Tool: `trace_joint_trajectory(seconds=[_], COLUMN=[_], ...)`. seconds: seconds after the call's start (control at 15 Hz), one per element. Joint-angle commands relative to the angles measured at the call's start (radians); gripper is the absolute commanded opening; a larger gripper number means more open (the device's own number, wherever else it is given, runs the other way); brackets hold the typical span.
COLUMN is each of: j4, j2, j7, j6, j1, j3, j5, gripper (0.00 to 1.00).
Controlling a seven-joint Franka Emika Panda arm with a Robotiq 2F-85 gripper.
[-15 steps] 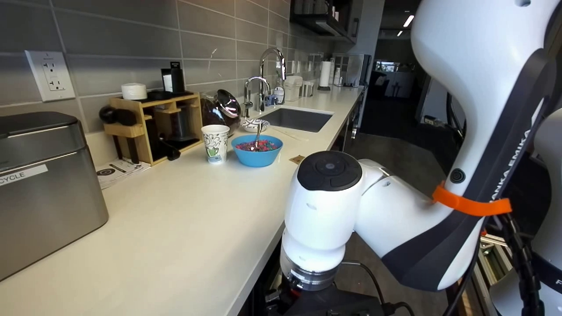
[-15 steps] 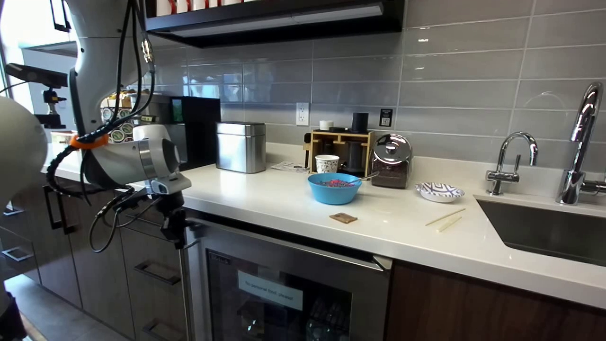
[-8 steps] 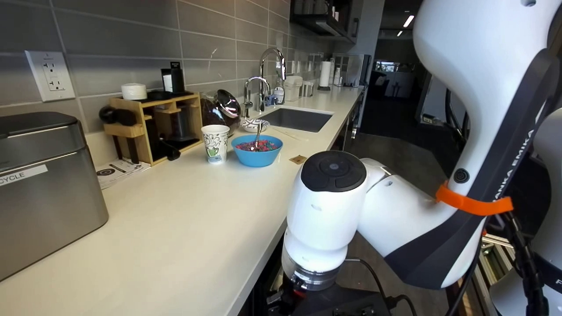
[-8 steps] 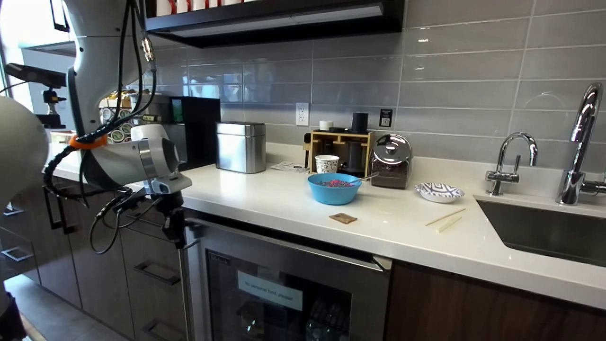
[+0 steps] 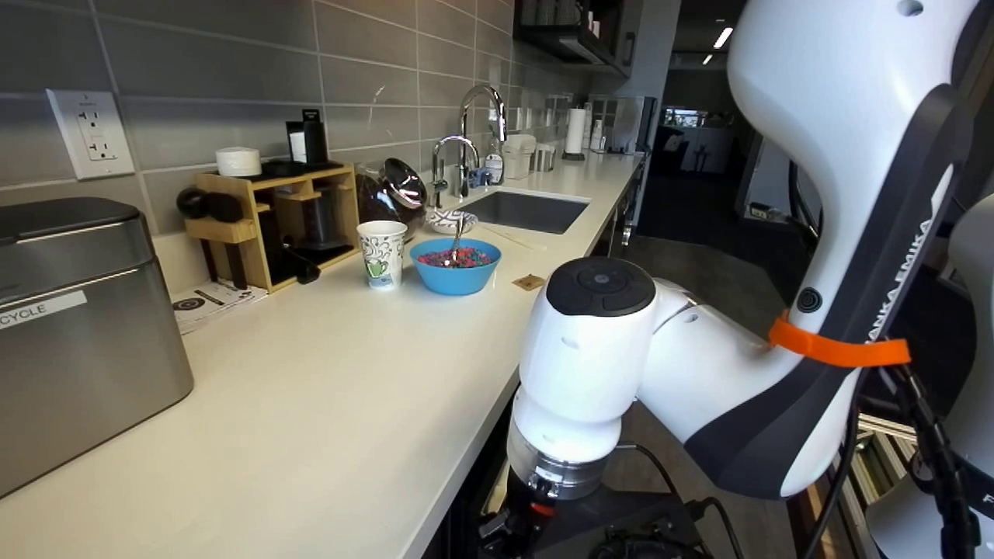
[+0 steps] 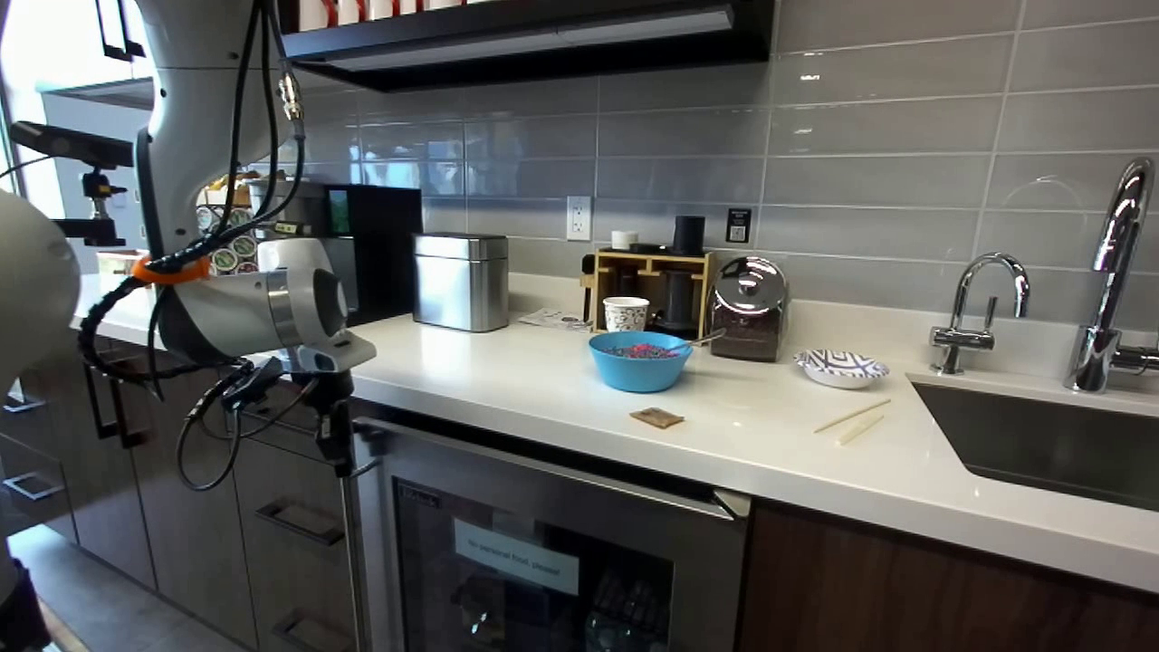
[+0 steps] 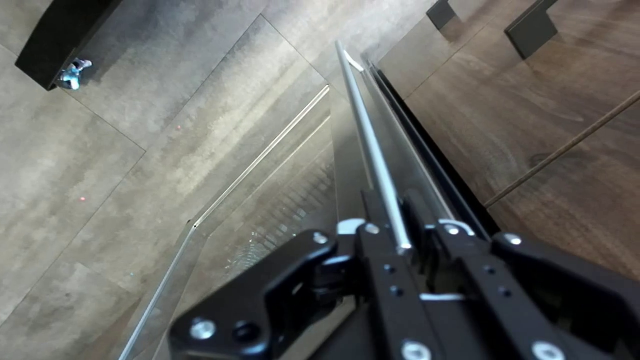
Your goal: Partially open the silver door, then close it
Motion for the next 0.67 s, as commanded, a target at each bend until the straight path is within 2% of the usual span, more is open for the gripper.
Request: trace_joint_trajectory(seconds=[0.0,0.27,0.4,0.6], j4=[-0.200,-0.334,-0.233,-0.236], j2=[-0.124,-0.197,-0.086,-0.087], j7=[-0.049,-0.010,-0.018,-0.101], j6=[-0.053,-0.055,-0.052,-0.023], j1=[-0.073,-0.086,-0.125,-0.196], j3=[0.061,0.104,0.152,0.179], j5=[0.072,0.133,0.085,0.036], gripper=[0.03,0.03,0.03,0.03])
